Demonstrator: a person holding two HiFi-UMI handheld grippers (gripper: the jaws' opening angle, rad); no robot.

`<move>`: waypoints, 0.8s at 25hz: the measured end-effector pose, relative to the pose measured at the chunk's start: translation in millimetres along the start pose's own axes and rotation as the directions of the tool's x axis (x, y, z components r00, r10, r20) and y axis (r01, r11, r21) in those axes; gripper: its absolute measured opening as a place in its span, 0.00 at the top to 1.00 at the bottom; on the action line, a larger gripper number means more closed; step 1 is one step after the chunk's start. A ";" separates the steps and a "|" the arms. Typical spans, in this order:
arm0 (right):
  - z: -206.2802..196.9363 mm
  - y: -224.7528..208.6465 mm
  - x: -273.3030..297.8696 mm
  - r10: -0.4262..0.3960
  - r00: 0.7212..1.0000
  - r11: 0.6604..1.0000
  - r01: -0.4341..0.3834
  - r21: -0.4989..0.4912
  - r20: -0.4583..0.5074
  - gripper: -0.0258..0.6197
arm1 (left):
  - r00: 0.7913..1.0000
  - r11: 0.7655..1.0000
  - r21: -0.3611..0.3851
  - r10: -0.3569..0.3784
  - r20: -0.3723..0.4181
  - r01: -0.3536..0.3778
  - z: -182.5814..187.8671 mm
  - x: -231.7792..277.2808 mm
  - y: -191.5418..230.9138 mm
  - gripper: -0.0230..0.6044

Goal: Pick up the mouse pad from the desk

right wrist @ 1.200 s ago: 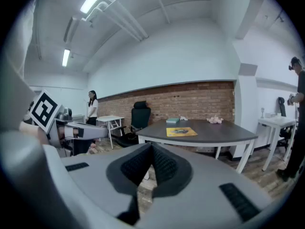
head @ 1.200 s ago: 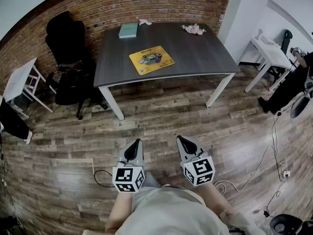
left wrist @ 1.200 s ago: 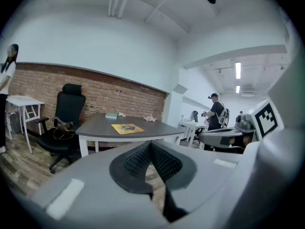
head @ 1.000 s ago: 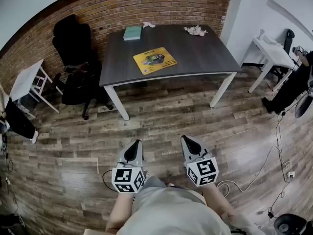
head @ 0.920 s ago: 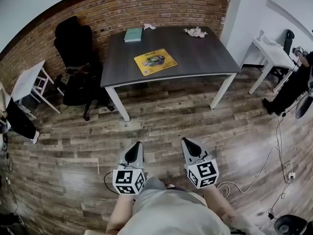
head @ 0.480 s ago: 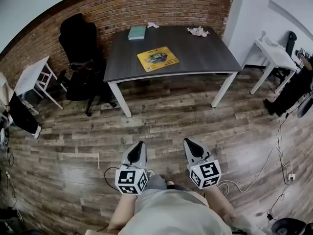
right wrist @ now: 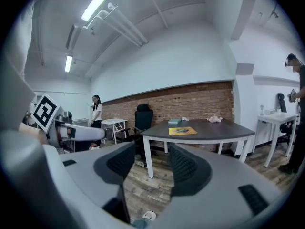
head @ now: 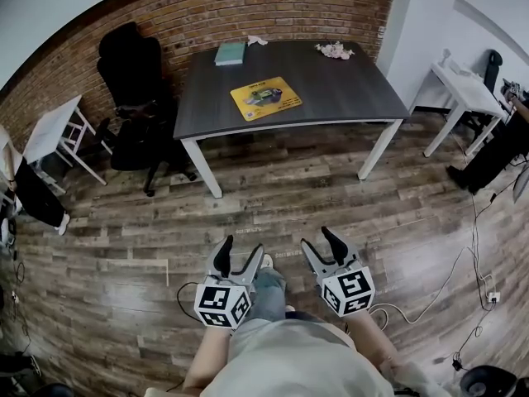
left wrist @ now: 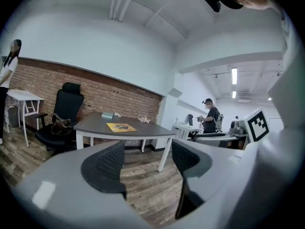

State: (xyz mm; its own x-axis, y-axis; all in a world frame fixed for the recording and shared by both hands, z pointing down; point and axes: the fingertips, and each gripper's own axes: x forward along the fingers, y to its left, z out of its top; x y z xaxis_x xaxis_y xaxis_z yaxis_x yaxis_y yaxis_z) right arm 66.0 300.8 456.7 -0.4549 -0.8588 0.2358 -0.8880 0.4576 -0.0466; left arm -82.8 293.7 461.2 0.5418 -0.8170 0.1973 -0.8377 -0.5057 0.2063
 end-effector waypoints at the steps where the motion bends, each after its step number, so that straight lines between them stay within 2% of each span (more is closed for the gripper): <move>1: 1.5 -1.2 3.9 0.005 1.000 1.000 -0.005 0.001 0.002 0.58 | 1.000 1.000 0.004 0.001 0.000 -0.001 0.8 4.2 1.8 0.48; 5: 6.5 -9.2 26.2 0.017 1.000 1.000 -0.018 0.009 0.017 0.48 | 1.000 1.000 -0.007 -0.010 0.002 0.010 3.0 25.4 13.7 0.45; 9: 13.2 -20.9 54.8 0.032 0.999 0.999 -0.032 0.019 0.027 0.44 | 1.000 1.000 -0.002 -0.025 0.003 0.025 9.0 55.1 29.4 0.45; 20: 53.8 -69.6 158.7 0.022 0.999 0.999 -0.024 0.037 0.039 0.42 | 0.999 1.000 0.003 -0.031 0.019 0.031 59.9 151.6 95.7 0.45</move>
State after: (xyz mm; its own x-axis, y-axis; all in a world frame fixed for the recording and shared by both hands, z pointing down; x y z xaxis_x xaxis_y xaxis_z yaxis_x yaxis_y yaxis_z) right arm 52.0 120.3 445.2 -0.4769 -0.8567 0.1965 -0.8788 0.4689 -0.0884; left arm -84.9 104.8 453.4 0.5662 -0.8060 0.1724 -0.8206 -0.5316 0.2098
